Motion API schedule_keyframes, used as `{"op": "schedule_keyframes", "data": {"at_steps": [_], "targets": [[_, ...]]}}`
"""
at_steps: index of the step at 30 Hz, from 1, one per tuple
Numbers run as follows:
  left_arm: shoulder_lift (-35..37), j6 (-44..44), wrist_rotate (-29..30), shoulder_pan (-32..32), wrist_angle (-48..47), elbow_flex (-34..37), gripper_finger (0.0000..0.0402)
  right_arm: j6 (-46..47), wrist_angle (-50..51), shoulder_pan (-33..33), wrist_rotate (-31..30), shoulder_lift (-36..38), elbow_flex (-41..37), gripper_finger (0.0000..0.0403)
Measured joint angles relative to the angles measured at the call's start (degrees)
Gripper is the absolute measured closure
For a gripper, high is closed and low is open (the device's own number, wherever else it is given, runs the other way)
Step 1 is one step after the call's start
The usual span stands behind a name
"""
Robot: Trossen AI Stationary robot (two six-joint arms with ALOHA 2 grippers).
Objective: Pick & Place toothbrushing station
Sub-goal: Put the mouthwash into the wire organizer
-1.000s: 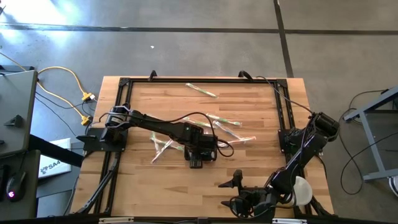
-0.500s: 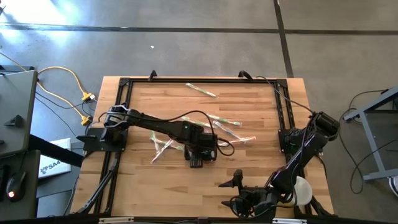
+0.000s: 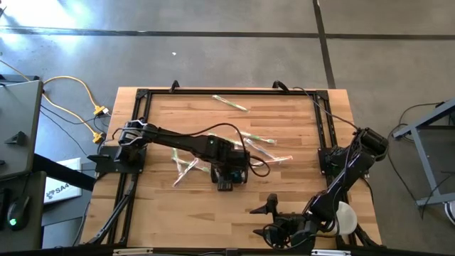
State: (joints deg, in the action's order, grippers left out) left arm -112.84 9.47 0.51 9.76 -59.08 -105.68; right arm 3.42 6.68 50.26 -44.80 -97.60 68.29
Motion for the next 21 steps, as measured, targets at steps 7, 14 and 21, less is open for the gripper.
{"op": "schedule_keyframes", "data": {"at_steps": [7,14,21], "targets": [[0.0,0.0,1.64,0.0,-3.64,-4.67,0.021,0.02,0.02,0.0,0.0,0.0,0.0,0.0094],[0.0,3.16,2.29,0.15,-12.06,-11.63,0.021,0.01,0.12,0.0,0.01,0.08,-0.01,0.0094],[-0.02,-2.21,0.74,1.22,-18.66,-12.06,0.021,0.06,0.31,0.0,0.02,0.24,-0.02,0.0094]]}}
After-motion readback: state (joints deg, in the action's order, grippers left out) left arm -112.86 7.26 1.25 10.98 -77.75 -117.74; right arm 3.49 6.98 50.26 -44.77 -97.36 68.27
